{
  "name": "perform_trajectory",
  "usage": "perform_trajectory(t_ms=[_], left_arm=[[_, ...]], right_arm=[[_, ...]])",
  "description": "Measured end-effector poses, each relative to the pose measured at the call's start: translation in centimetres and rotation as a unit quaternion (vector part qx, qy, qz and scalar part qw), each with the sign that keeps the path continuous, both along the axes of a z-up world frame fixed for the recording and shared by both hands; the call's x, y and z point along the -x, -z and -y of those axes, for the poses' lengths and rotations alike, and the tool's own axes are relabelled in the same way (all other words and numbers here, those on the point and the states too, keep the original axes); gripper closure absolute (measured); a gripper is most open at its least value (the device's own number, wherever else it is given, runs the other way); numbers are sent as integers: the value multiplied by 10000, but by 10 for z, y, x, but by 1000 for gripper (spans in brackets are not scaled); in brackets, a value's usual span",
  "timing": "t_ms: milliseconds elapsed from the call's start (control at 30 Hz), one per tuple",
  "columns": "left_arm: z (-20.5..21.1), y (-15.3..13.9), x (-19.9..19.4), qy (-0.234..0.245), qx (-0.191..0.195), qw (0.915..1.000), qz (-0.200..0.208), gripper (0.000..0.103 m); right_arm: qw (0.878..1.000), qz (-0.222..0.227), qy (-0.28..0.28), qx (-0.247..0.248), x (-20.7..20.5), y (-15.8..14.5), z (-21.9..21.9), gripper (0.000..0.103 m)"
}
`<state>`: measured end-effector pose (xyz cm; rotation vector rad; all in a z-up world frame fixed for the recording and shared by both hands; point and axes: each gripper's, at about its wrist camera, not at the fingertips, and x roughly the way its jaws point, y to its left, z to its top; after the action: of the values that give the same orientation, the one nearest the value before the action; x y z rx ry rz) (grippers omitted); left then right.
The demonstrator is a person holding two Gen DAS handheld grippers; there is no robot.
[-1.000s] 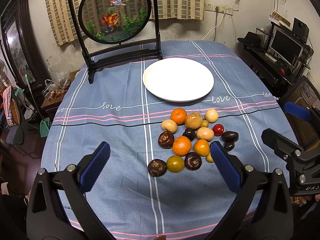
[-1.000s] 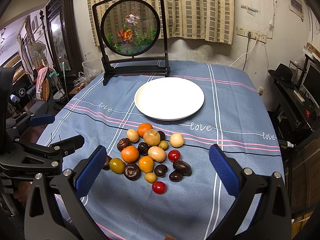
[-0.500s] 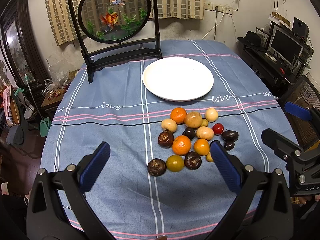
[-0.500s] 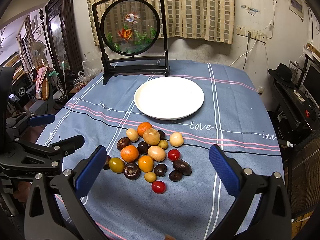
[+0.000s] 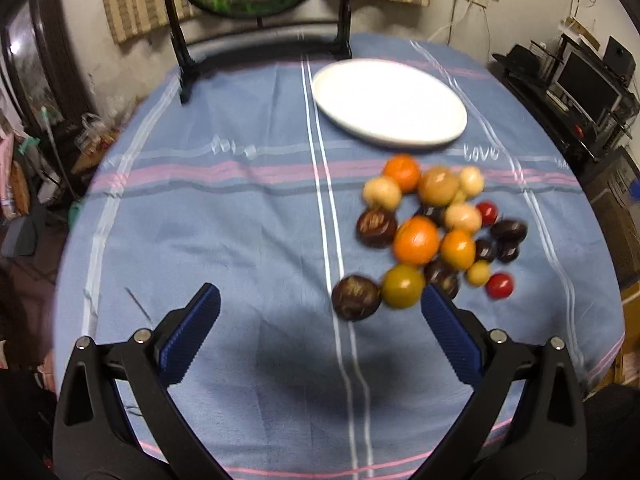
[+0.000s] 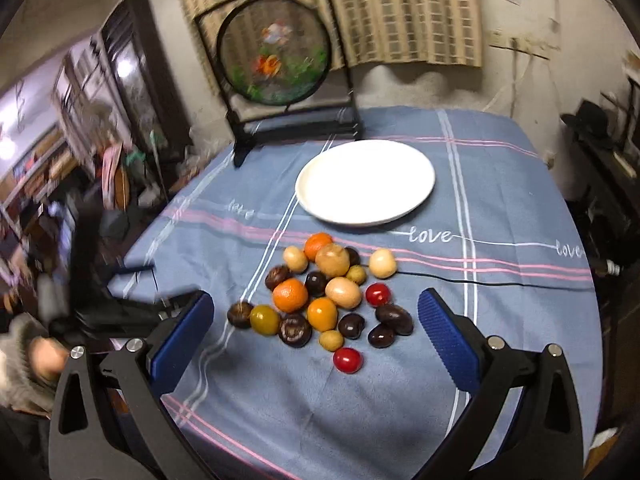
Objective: Organize fruits
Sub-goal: 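Lower the left tool onto a dark brown round fruit and close it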
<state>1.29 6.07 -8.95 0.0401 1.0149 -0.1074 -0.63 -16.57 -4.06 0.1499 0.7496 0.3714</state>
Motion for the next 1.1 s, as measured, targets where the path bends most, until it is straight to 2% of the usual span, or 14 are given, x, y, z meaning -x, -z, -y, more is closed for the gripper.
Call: perform_trajectory(t_ms=[100, 133, 200, 300, 500, 767, 867, 1000, 1100], left_arm=[[-2, 22, 1, 219, 315, 9992, -59, 2], [0, 31, -1, 322, 294, 9990, -72, 2], [3, 42, -7, 366, 87, 9992, -126, 2], [2, 61, -17, 428, 45, 9986, -300, 3], [-1, 81, -25, 964, -223, 9944, -376, 8], [7, 88, -43, 1433, 42, 9892, -302, 21], [5, 88, -45, 1477, 128, 9886, -244, 23], [3, 85, -47, 1368, 202, 9903, -163, 38], [0, 85, -49, 1268, 340, 9912, -181, 42]], right_arm=[[9978, 42, -130, -649, 4, -2, 14, 1], [9960, -14, -249, -857, 4, -1, 16, 1], [9962, -41, -225, -842, 4, -2, 16, 1], [9957, -27, -187, -903, 6, -4, 22, 1], [9961, -198, 400, -765, 10, 5, 39, 1], [9947, -314, 676, -707, 15, 11, 44, 1], [9937, -347, 798, -702, 16, 10, 46, 1], [9923, -457, 875, -754, 16, 14, 49, 1], [9926, -522, 829, -718, 14, 15, 47, 1]])
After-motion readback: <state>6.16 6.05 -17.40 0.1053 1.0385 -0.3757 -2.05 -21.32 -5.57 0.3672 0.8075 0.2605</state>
